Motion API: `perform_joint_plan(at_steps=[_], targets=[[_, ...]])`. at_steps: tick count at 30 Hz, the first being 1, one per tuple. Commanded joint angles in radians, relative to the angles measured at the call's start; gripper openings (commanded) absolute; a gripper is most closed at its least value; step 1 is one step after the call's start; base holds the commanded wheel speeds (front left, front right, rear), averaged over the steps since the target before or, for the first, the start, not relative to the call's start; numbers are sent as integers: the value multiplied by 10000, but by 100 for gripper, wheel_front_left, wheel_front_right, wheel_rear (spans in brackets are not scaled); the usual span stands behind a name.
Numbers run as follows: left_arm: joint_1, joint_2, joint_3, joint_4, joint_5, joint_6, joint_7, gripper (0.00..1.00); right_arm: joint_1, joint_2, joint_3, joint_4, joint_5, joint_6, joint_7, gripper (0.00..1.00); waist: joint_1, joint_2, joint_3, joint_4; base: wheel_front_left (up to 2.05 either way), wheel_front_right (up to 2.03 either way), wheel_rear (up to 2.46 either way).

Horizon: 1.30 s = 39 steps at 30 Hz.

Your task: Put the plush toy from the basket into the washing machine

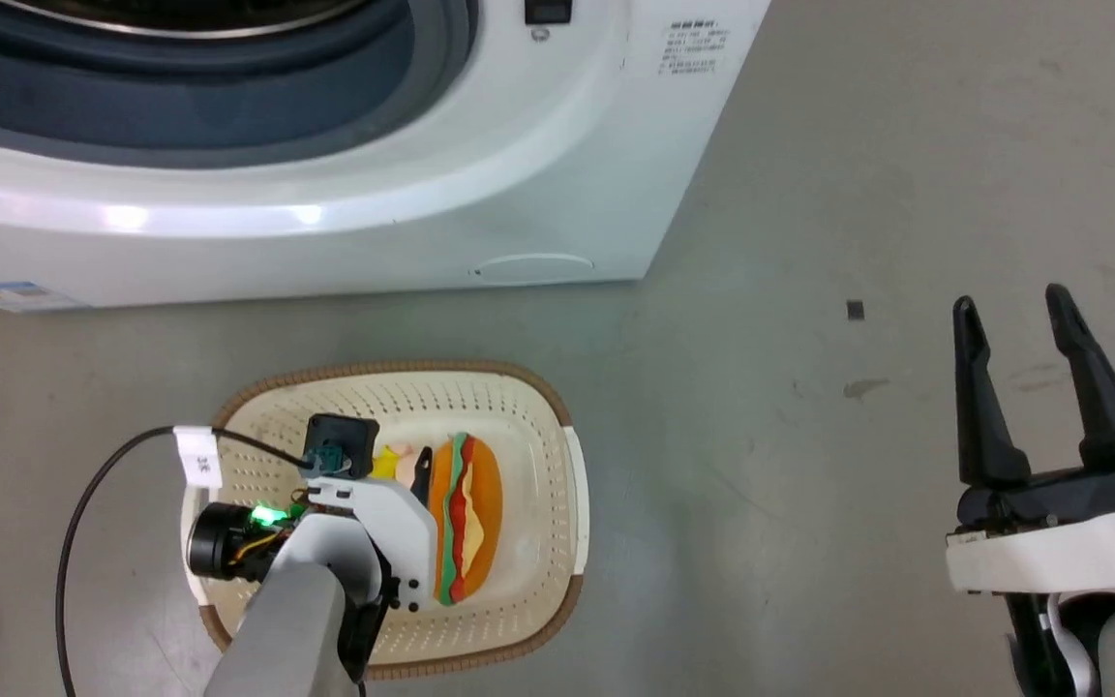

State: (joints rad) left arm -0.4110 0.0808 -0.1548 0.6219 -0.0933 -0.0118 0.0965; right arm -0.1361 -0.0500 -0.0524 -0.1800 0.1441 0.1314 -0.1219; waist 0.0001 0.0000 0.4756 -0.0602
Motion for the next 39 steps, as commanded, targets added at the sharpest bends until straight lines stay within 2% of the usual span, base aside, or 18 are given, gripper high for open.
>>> perform_joint_plan(at_steps=[1, 39], targets=[[-410, 135, -116, 365, -105, 27, 117, 100, -267, -1, -3, -174, 113, -4, -120, 100, -1, 0, 417, -89, 0, 0, 0], [-3585, 683, -1147, 4170, -1235, 66, 911, 100, -1425, -2, -218, -1291, 1093, -6, -890, 100, -1, 0, 3792, -547, 0, 0, 0]])
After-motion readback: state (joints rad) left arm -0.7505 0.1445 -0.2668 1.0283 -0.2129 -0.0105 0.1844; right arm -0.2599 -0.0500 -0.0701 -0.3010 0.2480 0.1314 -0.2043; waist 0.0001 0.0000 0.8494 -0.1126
